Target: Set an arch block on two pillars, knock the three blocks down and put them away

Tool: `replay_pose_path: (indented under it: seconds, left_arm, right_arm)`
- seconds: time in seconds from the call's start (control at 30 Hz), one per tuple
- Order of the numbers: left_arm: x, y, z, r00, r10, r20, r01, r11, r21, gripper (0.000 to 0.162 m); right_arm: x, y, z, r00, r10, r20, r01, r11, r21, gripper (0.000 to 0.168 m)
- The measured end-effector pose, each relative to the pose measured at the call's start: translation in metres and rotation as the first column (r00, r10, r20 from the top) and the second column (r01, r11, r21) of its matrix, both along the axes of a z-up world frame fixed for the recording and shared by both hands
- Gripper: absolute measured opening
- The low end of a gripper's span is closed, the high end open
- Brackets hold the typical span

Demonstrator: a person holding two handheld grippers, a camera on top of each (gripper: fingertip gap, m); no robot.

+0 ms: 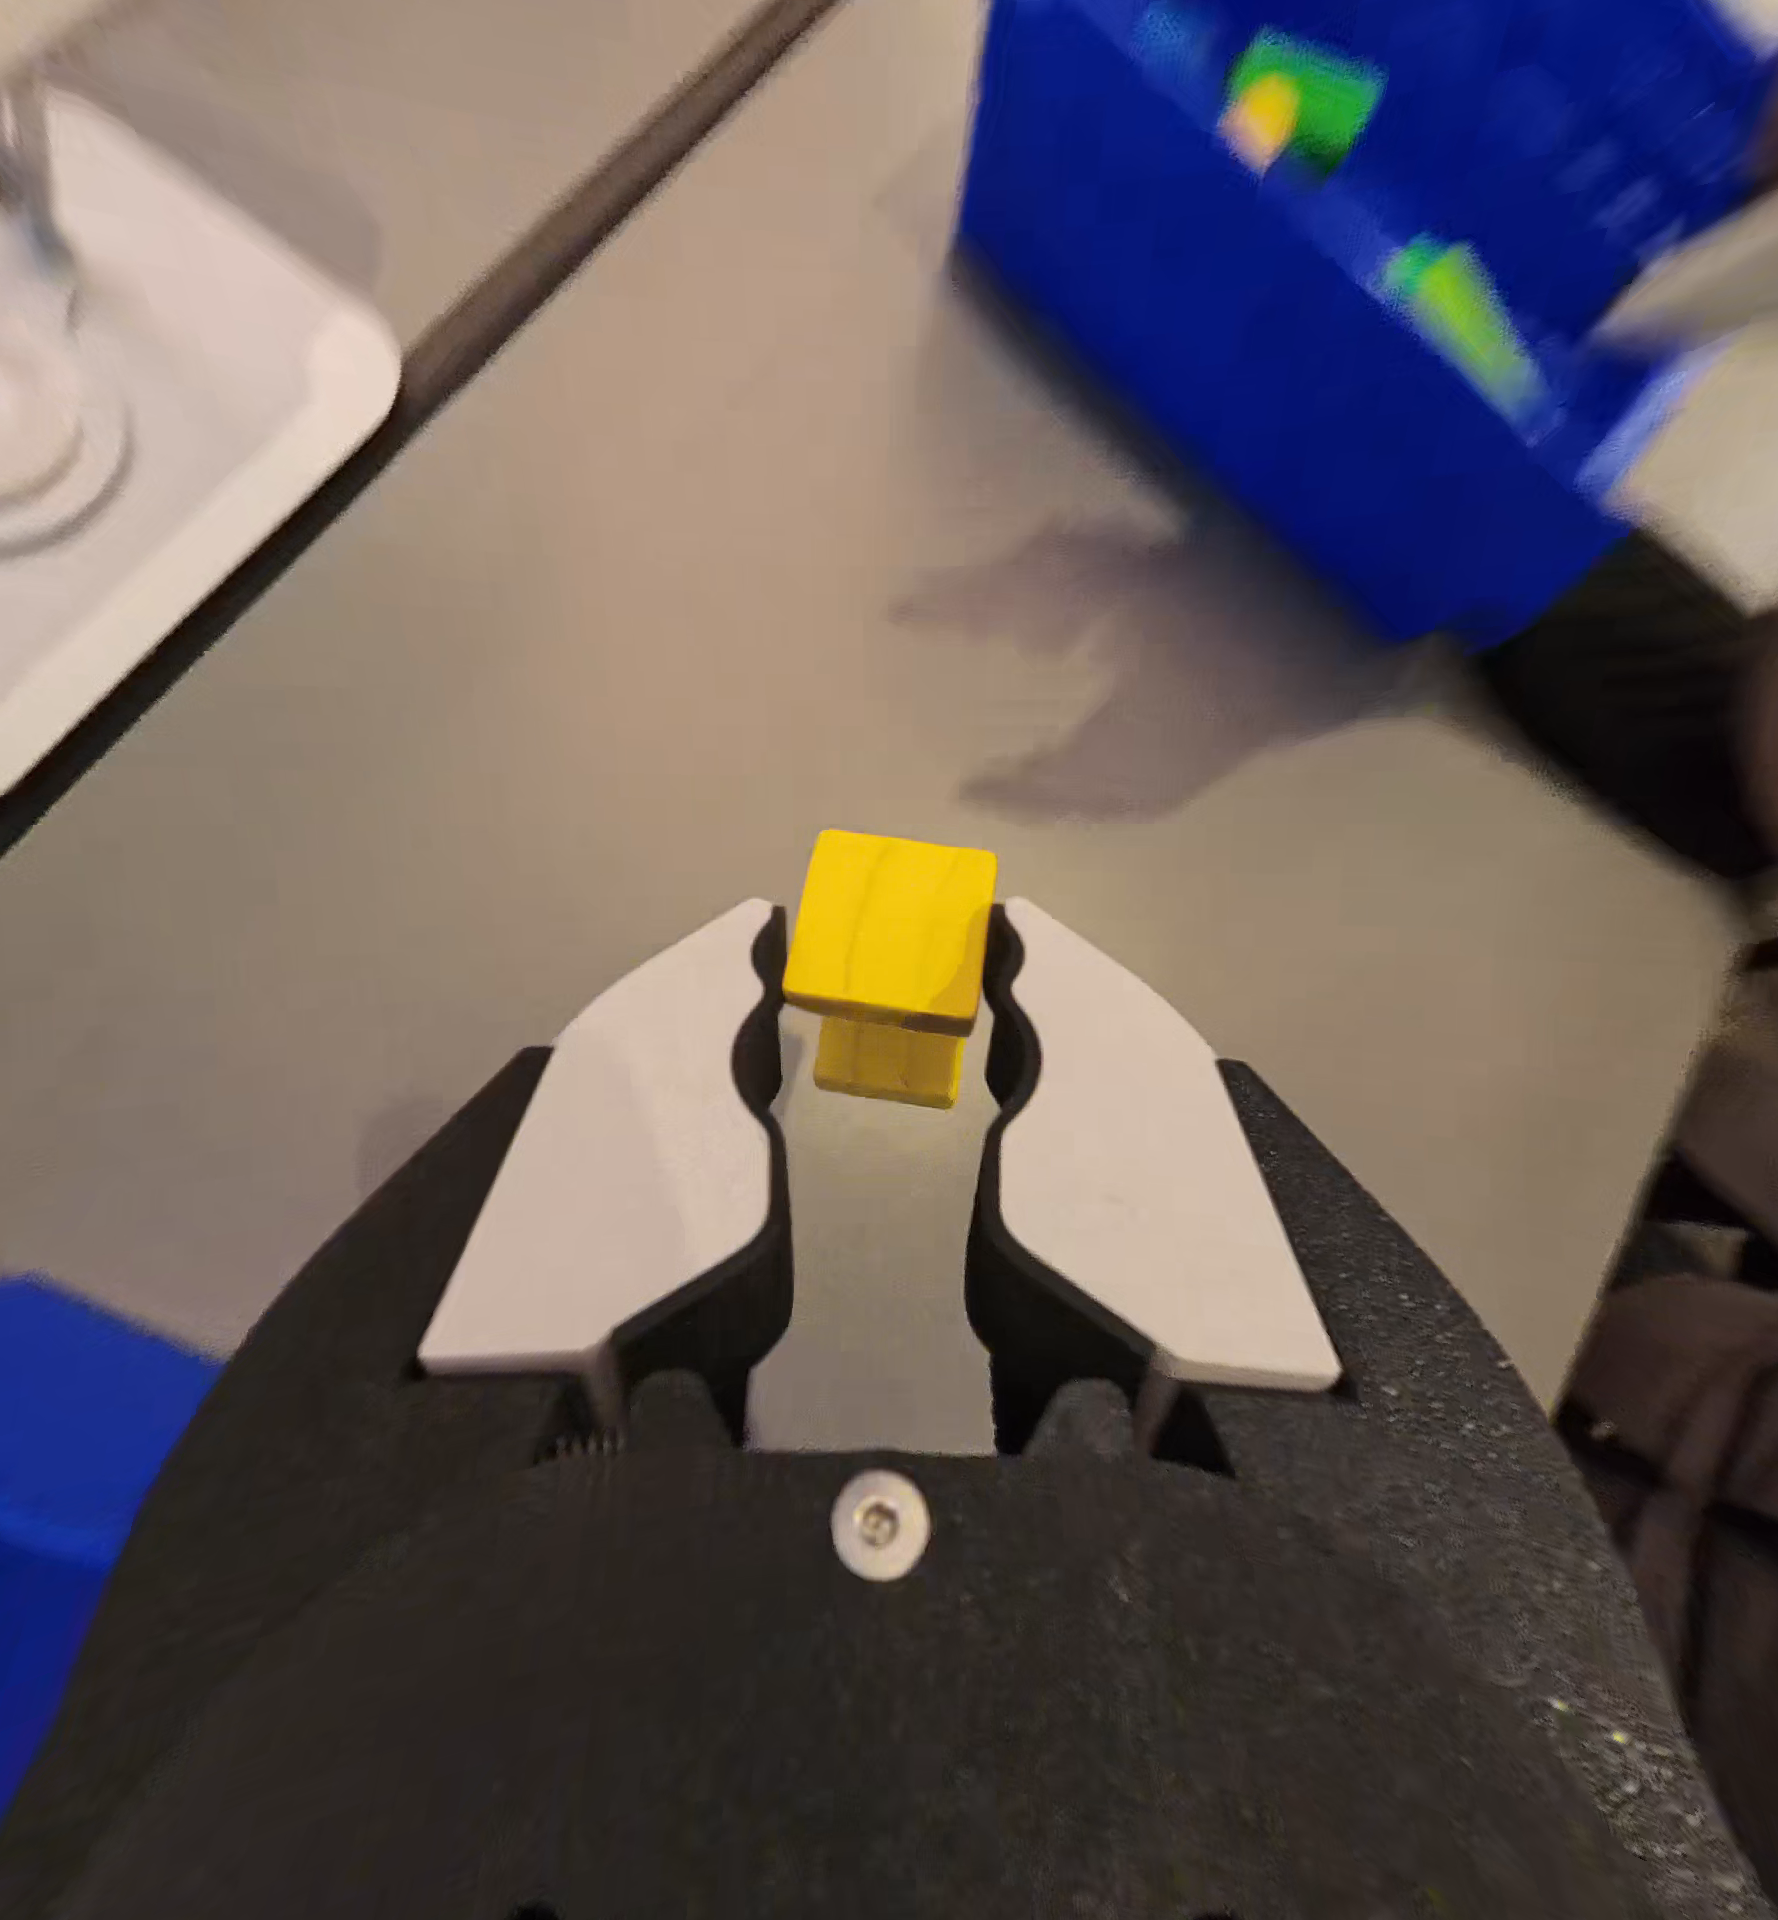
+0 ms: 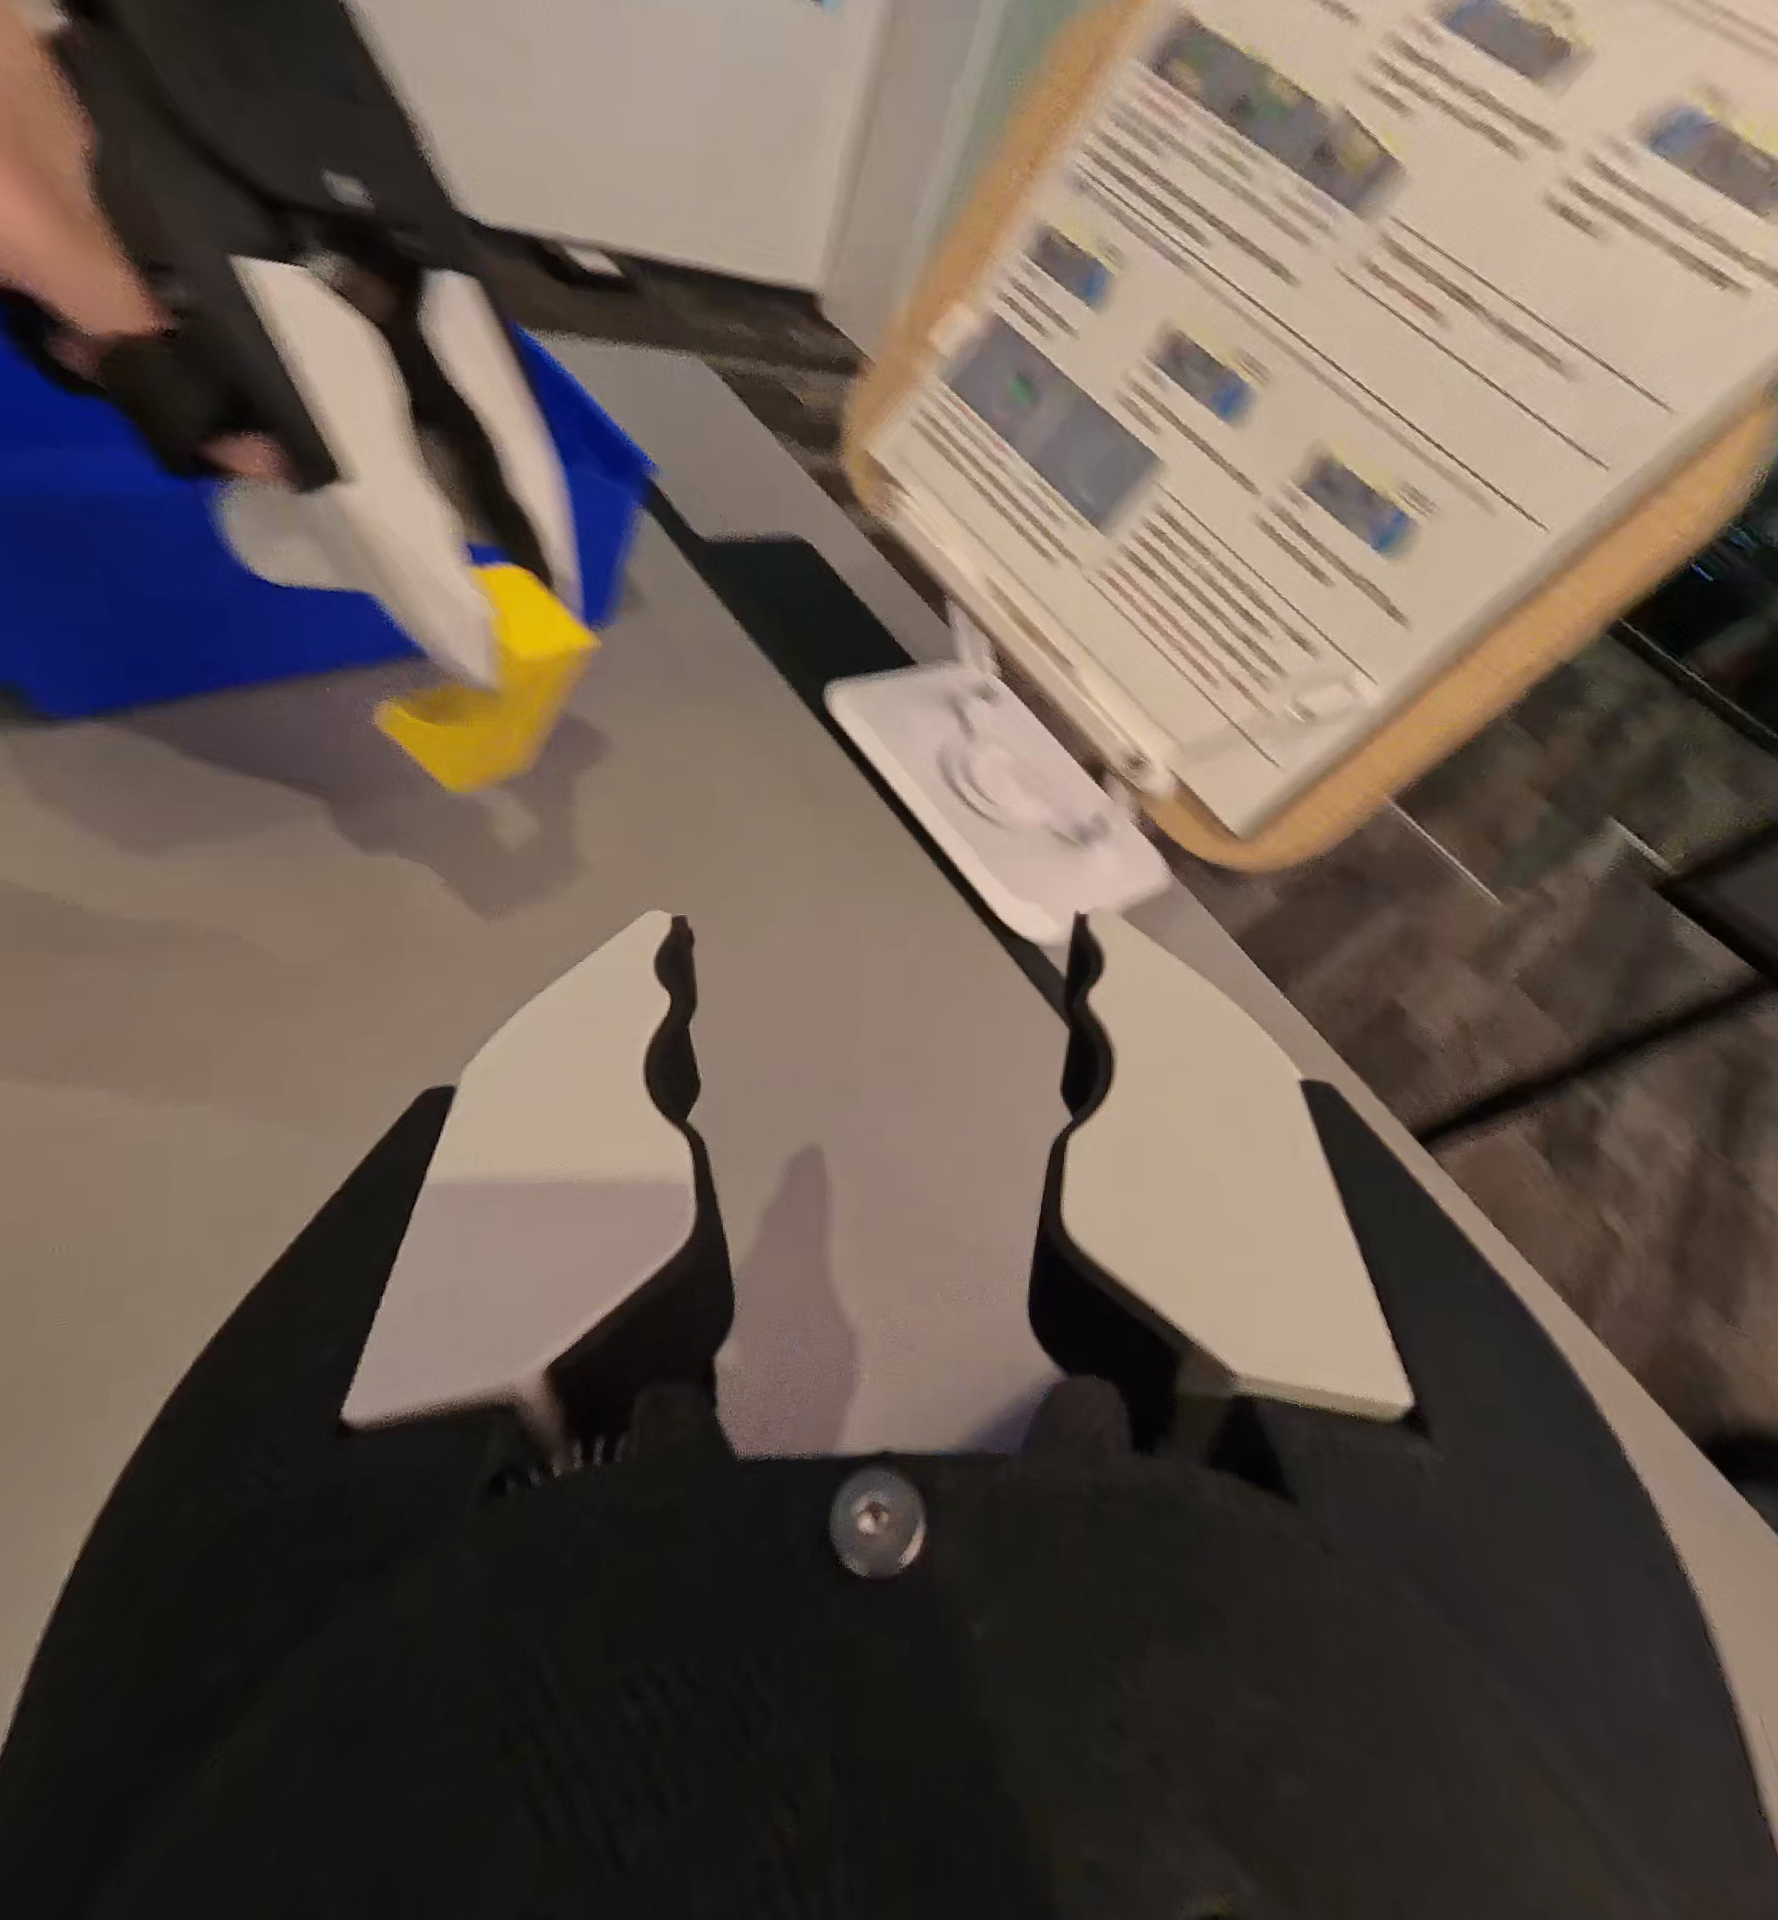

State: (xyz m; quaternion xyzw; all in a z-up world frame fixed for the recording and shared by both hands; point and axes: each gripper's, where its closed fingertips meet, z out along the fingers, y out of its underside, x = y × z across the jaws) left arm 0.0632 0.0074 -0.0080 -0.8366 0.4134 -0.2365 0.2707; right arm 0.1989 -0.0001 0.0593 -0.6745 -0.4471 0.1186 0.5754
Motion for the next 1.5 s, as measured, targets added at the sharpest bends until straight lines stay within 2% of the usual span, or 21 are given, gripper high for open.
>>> replay_pose_path:
  seconds: [0.1, 0.23, 0.3, 0.4, 0.67, 0.87, 1.03, 1.2, 1.5]
  left_arm:
    - [0.019, -0.016, 0.038, 0.981, -0.035, 0.19, 0.026, 0.998, 0.05, 0.037]
    - [0.027, -0.031, 0.065, 0.953, -0.045, 0.301, 0.003, 0.991, 0.137, 0.037]
    - [0.031, -0.04, 0.069, 0.94, -0.053, 0.336, 0.002, 0.989, 0.149, 0.037]
    - [0.037, -0.054, 0.068, 0.932, -0.083, 0.354, 0.027, 0.987, 0.16, 0.037]
    - [0.038, -0.062, 0.064, 0.925, -0.098, 0.366, 0.022, 0.979, 0.205, 0.037]
    - [0.039, -0.062, 0.056, 0.927, -0.095, 0.362, 0.017, 0.977, 0.213, 0.036]
    - [0.039, -0.064, 0.048, 0.928, -0.093, 0.362, 0.023, 0.981, 0.192, 0.036]
    - [0.034, -0.063, 0.056, 0.927, -0.086, 0.365, 0.005, 0.976, 0.218, 0.043]
    - [0.024, -0.062, 0.068, 0.912, -0.076, 0.404, -0.018, 0.974, 0.224, 0.041]
  right_arm:
    - [-0.052, -0.021, -0.001, 0.993, 0.086, -0.078, -0.085, 0.996, 0.02, 0.074]
    - [-0.091, -0.038, -0.007, 0.978, 0.083, -0.194, -0.082, 0.997, 0.011, 0.073]
    - [-0.101, -0.04, -0.012, 0.981, 0.046, -0.188, -0.042, 0.999, 0.024, 0.071]
    - [-0.109, -0.044, -0.014, 0.983, 0.013, -0.185, 0.001, 0.997, 0.072, 0.06]
    - [-0.111, -0.042, -0.022, 0.984, -0.022, -0.177, 0.034, 0.997, 0.065, 0.028]
    - [-0.107, -0.036, -0.027, 0.989, -0.059, -0.134, 0.073, 0.992, 0.105, 0.022]
    - [-0.103, -0.035, -0.034, 0.992, -0.054, -0.116, 0.063, 0.996, 0.068, 0.017]
    - [-0.092, -0.03, -0.03, 0.992, -0.073, -0.101, 0.081, 0.994, 0.079, 0.016]
    - [-0.08, -0.026, -0.029, 0.994, -0.076, -0.073, 0.081, 0.994, 0.073, 0.012]
